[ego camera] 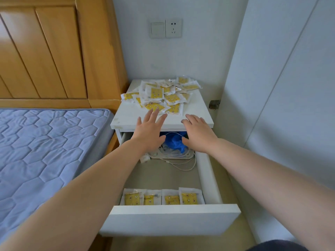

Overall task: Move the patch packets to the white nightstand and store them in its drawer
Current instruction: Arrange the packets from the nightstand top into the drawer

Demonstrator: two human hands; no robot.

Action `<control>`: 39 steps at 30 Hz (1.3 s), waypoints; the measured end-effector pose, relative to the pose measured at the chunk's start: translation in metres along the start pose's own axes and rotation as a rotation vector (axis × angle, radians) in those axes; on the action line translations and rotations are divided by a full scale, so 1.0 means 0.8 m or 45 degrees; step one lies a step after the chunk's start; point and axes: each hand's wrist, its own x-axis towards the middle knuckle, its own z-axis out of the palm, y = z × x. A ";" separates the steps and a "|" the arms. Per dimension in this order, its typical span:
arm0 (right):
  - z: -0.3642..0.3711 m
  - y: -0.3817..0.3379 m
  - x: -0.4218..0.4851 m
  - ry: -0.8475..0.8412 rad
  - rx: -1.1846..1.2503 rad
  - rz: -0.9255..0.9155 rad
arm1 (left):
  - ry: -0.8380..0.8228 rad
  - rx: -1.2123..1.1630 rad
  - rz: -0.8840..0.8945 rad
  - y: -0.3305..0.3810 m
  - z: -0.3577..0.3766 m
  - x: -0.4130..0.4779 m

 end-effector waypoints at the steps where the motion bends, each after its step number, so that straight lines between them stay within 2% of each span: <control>1: -0.003 0.002 0.005 -0.001 0.020 0.003 | 0.016 0.012 0.002 -0.005 -0.001 0.006; 6: -0.002 0.011 0.033 -0.022 0.106 0.040 | 0.026 0.022 -0.071 -0.026 0.014 0.033; 13: 0.019 0.026 0.081 -0.018 0.218 0.176 | -0.118 0.005 -0.157 -0.056 0.059 0.074; 17: 0.024 0.029 0.116 0.008 0.283 0.205 | -0.109 -0.141 -0.309 -0.081 0.069 0.104; 23: 0.027 0.023 0.180 0.086 0.386 0.210 | -0.102 -0.148 -0.466 -0.107 0.075 0.143; 32: 0.044 -0.003 0.280 0.125 0.446 0.113 | -0.074 -0.076 -0.366 -0.113 0.082 0.146; 35: 0.044 -0.015 0.296 0.112 0.329 0.070 | -0.035 -0.070 -0.359 -0.113 0.085 0.147; 39: 0.037 -0.024 0.310 0.269 0.057 0.032 | 0.030 -0.223 -0.401 -0.117 0.084 0.150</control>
